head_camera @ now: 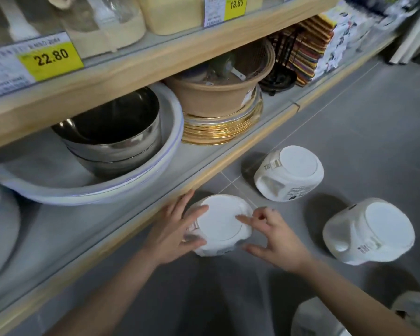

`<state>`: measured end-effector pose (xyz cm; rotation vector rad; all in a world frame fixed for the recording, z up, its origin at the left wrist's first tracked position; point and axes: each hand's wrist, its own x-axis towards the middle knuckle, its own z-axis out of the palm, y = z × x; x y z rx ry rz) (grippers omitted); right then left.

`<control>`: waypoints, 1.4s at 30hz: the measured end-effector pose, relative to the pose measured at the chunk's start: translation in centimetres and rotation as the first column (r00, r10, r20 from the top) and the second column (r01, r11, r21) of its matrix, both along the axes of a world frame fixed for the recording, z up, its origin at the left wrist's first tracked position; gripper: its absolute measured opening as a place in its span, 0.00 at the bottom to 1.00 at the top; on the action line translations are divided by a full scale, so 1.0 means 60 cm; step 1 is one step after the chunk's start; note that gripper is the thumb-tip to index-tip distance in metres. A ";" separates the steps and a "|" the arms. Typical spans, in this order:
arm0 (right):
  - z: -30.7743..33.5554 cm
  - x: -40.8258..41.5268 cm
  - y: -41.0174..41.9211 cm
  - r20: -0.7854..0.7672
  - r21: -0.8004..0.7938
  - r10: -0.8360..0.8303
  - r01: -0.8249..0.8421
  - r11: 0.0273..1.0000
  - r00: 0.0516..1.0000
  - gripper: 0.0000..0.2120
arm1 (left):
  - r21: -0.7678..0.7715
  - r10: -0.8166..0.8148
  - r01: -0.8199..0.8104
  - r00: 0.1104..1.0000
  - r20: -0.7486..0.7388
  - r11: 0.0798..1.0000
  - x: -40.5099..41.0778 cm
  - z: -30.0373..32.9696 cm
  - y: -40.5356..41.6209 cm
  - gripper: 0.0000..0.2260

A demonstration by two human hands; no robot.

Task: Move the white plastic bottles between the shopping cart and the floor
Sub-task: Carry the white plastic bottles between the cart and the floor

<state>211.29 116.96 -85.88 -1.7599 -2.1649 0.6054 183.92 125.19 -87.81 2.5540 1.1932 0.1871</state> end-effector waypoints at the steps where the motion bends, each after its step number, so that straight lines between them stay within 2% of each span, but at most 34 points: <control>1: -0.005 0.003 0.008 -0.008 0.035 0.001 -0.001 0.999 1.000 0.35 | -0.064 -0.022 0.022 1.000 0.004 0.998 -0.004 -0.009 -0.009 0.34; 3: -0.021 0.004 0.025 -0.015 -0.029 0.014 -0.014 0.999 1.000 0.44 | -0.211 -0.036 0.040 0.999 0.022 0.977 -0.006 -0.026 -0.023 0.43; 5: -0.042 -0.009 0.037 -0.029 -0.121 0.050 -0.053 0.991 0.998 0.48 | -0.261 0.000 0.020 0.997 0.075 0.965 -0.002 -0.035 -0.024 0.46; 10: -0.075 -0.025 0.053 -0.226 0.001 0.046 -0.047 0.999 0.973 0.45 | -0.276 0.040 0.018 0.979 0.201 0.961 0.006 -0.050 -0.019 0.42; 14: -0.020 -0.017 0.055 -0.385 -0.170 -0.070 0.004 0.985 0.920 0.44 | -0.326 0.092 0.006 0.954 0.285 0.945 0.011 0.003 -0.009 0.35; 18: 0.126 -0.012 0.048 -0.463 -0.241 -0.119 0.004 0.971 0.878 0.45 | -0.340 0.099 0.055 0.902 0.420 0.939 0.011 0.149 -0.011 0.33; 24: 0.448 -0.020 0.056 -0.490 -0.291 -0.161 0.014 0.957 0.857 0.44 | -0.373 0.146 0.026 0.893 0.426 0.928 0.006 0.472 -0.015 0.32; 29: 0.720 -0.055 0.055 -0.490 -0.279 -0.144 0.002 0.960 0.860 0.44 | -0.368 0.241 -0.077 0.874 0.423 0.927 -0.029 0.740 -0.048 0.31; 33: 0.911 -0.098 0.039 -0.532 -0.348 -0.185 -0.013 0.938 0.826 0.43 | -0.425 0.395 -0.200 0.806 0.441 0.883 -0.062 0.940 -0.099 0.31; 37: 1.028 -0.147 -0.006 -0.605 -0.390 -0.194 -0.075 0.918 0.772 0.42 | -0.472 0.547 -0.332 0.705 0.451 0.817 -0.094 1.062 -0.173 0.28; 42: 1.082 -0.222 -0.045 -0.724 -0.352 -0.150 -0.173 0.920 0.674 0.41 | -0.443 0.640 -0.462 0.576 0.508 0.768 -0.142 1.114 -0.254 0.26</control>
